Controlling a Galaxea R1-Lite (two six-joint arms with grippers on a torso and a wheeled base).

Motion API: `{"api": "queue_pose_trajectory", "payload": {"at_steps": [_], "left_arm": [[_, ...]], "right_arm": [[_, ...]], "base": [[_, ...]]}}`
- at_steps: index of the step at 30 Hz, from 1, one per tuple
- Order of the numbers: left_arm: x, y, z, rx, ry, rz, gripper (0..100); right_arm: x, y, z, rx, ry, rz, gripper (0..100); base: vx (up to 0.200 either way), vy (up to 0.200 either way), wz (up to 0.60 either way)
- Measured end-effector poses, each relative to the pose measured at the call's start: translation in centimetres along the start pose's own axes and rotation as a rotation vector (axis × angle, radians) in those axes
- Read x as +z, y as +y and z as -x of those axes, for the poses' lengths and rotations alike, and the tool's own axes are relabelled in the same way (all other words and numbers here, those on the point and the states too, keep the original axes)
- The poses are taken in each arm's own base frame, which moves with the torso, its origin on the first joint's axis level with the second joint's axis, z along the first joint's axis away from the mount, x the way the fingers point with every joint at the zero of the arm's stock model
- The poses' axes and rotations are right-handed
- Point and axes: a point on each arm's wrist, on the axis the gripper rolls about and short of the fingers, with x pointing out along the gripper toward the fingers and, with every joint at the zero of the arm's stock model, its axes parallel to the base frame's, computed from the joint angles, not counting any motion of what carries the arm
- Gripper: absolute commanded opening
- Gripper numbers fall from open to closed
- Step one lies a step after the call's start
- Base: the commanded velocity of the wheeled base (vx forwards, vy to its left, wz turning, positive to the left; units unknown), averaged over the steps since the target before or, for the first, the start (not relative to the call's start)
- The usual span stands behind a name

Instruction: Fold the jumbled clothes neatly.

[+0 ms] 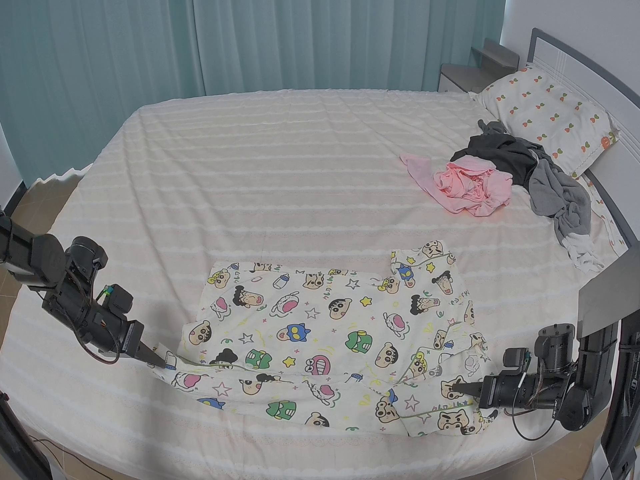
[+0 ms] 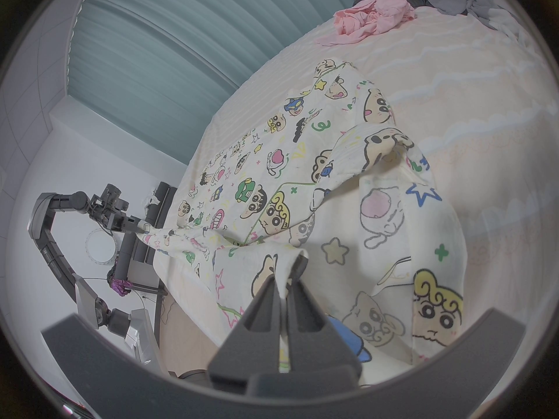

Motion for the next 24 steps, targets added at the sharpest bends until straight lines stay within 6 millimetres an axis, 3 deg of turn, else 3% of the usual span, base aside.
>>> {"api": "queue_pose_trajectory", "payload": {"at_steps": [6, 24], "left_arm": [[0.8, 0.0, 0.6, 0.043, 0.039, 0.007, 0], [0.3, 1.3, -1.9, 0.067, 0.145, 0.041, 0]], "right_arm": [[0.0, 0.0, 0.0, 0.0, -0.002, 0.0, 0], [0.1, 0.0, 0.0, -0.001, -0.005, 0.0, 0]], "base": [[0.0, 0.0, 0.0], [0.0, 0.0, 0.0]]}}
